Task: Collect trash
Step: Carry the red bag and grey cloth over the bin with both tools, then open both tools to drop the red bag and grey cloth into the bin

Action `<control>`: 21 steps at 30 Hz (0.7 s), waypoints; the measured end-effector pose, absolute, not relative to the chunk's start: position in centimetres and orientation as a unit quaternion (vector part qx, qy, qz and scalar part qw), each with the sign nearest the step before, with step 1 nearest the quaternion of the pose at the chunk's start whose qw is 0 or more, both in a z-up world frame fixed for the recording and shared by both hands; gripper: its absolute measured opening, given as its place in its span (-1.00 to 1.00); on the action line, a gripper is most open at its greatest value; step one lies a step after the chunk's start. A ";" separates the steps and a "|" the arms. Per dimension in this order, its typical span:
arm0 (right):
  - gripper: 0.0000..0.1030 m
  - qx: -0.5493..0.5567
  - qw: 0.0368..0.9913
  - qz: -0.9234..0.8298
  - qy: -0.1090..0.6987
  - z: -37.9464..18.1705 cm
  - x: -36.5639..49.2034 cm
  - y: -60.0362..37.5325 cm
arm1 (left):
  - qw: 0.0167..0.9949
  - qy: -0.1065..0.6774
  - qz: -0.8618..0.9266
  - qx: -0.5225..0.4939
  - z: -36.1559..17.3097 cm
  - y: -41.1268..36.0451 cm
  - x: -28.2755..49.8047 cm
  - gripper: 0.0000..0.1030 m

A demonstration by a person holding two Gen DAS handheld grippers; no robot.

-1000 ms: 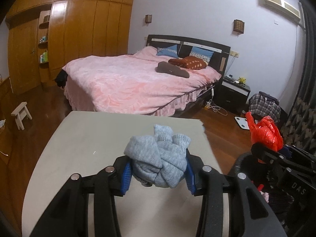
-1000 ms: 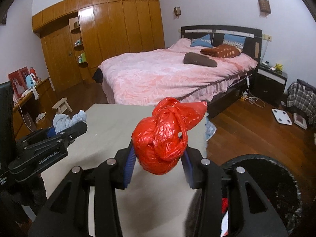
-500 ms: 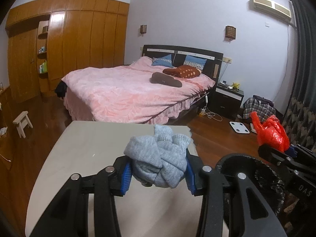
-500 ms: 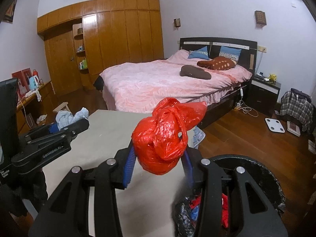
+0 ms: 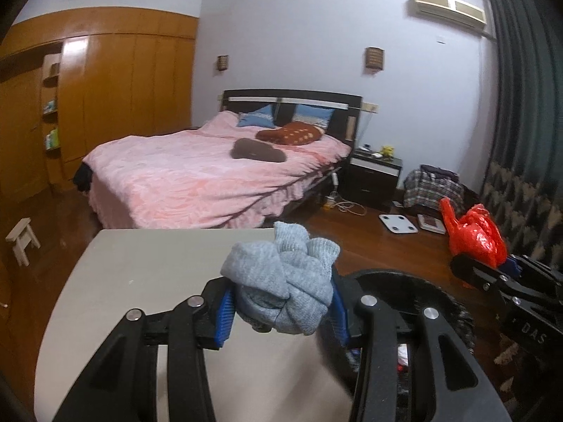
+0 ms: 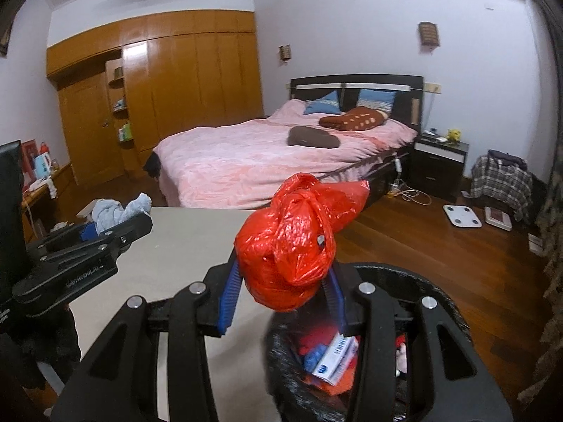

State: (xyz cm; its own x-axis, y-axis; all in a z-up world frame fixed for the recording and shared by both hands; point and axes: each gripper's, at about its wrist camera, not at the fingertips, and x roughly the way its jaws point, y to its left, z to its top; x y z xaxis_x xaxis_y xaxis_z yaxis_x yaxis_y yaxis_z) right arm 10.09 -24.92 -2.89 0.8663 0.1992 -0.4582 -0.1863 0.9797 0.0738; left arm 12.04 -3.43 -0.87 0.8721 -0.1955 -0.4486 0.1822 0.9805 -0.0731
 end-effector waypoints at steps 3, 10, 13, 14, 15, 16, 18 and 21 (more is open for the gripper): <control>-0.20 0.018 0.968 0.080 0.236 -3.1 9.5 -26.7 | 0.965 0.233 -0.118 -0.008 -1.0 -5.4 11.8 -0.14; -0.20 0.030 0.970 0.040 0.239 -4.1 8.7 -30.6 | 0.959 0.237 -0.157 0.007 -1.8 -9.4 11.9 -0.14; -0.20 0.033 0.969 0.027 0.242 -4.7 8.8 -32.0 | 0.956 0.238 -0.170 0.008 -2.2 -10.8 12.4 -0.14; -0.20 0.034 0.969 0.022 0.244 -5.0 8.8 -32.6 | 0.955 0.239 -0.174 0.009 -2.4 -11.1 12.6 -0.14; -0.20 0.034 0.969 0.019 0.245 -5.1 9.1 -32.9 | 0.954 0.240 -0.179 0.010 -2.6 -11.6 12.8 -0.14; -0.20 0.035 0.968 0.016 0.247 -5.3 9.0 -33.4 | 0.953 0.241 -0.185 0.010 -2.8 -12.1 13.0 -0.14; -0.20 0.036 0.967 0.007 0.251 -5.9 9.1 -34.3 | 0.951 0.243 -0.193 0.012 -3.1 -12.9 13.5 -0.14; -0.20 0.040 0.966 -0.002 0.254 -6.8 9.2 -35.0 | 0.947 0.247 -0.206 0.014 -4.0 -14.5 14.2 -0.14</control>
